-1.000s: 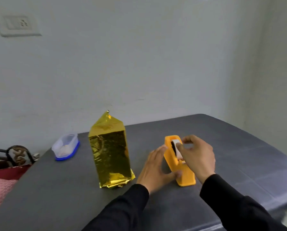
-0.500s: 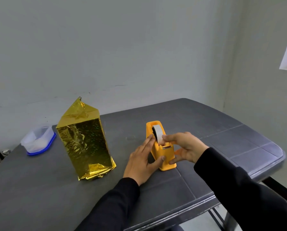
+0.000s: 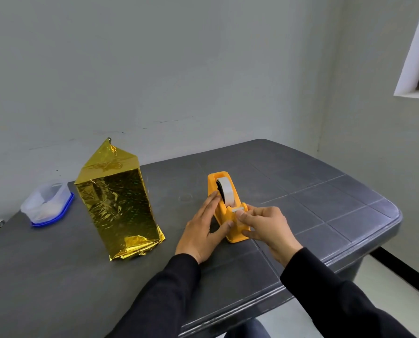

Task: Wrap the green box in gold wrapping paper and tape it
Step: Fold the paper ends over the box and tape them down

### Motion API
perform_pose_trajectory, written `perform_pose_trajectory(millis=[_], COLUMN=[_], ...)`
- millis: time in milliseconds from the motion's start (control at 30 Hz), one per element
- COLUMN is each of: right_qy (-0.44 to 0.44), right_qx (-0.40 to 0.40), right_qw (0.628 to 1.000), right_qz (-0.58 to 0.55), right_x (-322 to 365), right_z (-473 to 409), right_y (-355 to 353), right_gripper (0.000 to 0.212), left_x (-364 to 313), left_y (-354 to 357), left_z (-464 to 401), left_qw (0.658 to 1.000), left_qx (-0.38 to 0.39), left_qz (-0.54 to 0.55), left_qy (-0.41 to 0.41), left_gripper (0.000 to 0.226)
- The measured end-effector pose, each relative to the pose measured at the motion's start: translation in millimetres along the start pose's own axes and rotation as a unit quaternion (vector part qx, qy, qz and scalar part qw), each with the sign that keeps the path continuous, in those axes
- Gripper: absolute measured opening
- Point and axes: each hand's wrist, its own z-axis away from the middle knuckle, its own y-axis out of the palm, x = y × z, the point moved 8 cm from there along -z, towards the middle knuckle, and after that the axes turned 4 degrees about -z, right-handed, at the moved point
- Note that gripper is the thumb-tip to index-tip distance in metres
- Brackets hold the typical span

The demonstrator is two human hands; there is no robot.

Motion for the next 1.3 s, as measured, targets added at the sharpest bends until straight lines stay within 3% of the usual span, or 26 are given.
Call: perform_pose_trajectory(millis=[133, 233, 333, 400, 467, 567, 667, 767, 900, 1000, 1167, 1300], right_qy=[-0.055, -0.049, 0.002, 0.011, -0.035, -0.102, -0.152, -0.181, -0.201, -0.150, 0.080, 0.037], right_qx=[0.001, 0.050, 0.080, 0.057, 0.036, 0.030, 0.044, 0.057, 0.075, 0.113, 0.182, 0.169], right_qw=[0.990, 0.979, 0.997, 0.996, 0.993, 0.985, 0.978, 0.973, 0.972, 0.978, 0.959, 0.967], right_qz=[0.127, 0.191, 0.019, -0.070, -0.104, -0.133, -0.135, -0.130, -0.091, -0.087, -0.200, -0.190], right_x=[10.1, -0.5, -22.3, -25.1, -12.9, 16.2, 45.9, 68.9, 90.4, 96.7, 90.1, 110.8], right_z=[-3.0, -3.2, 1.0, 5.8, 10.7, 17.9, 22.0, 23.2, 26.0, 21.6, 14.9, 13.1], right_y=[-1.3, -1.0, -6.8, -13.5, -19.7, -23.6, -15.2, -2.6, 16.7, 39.3, 86.7, 109.1], right_gripper=[0.024, 0.023, 0.029, 0.045, 0.058, 0.065, 0.070, 0.070, 0.069, 0.069, 0.061, 0.049], left_x=[5.1, 7.9, 9.5, 9.0, -2.2, -48.1, -96.8, -114.2, -111.3, -108.3, -100.7, -79.1], left_y=[0.1, 0.9, -1.8, -10.0, -26.7, -58.9, -85.1, -103.7, -135.8, -161.2, -216.9, -251.6], left_z=[0.5, -1.2, 0.6, 5.5, 10.9, 10.6, 3.0, -7.5, -6.8, 2.6, 26.1, 35.6], left_qw=[1.000, 1.000, 0.999, 0.997, 0.990, 0.978, 0.979, 0.990, 0.991, 0.989, 0.971, 0.969], left_qx=[-0.005, -0.006, -0.029, -0.067, -0.131, -0.197, -0.159, -0.088, -0.099, -0.127, -0.232, -0.249], left_qz=[0.027, 0.027, 0.033, 0.041, 0.054, 0.039, 0.014, -0.011, -0.008, -0.018, -0.008, -0.006], left_qy=[-0.005, -0.009, -0.012, -0.029, -0.025, 0.054, 0.124, 0.111, 0.092, 0.078, 0.055, 0.005], left_gripper=[0.079, 0.077, 0.075, 0.071, 0.058, 0.033, 0.028, 0.028, 0.023, 0.022, 0.017, 0.021])
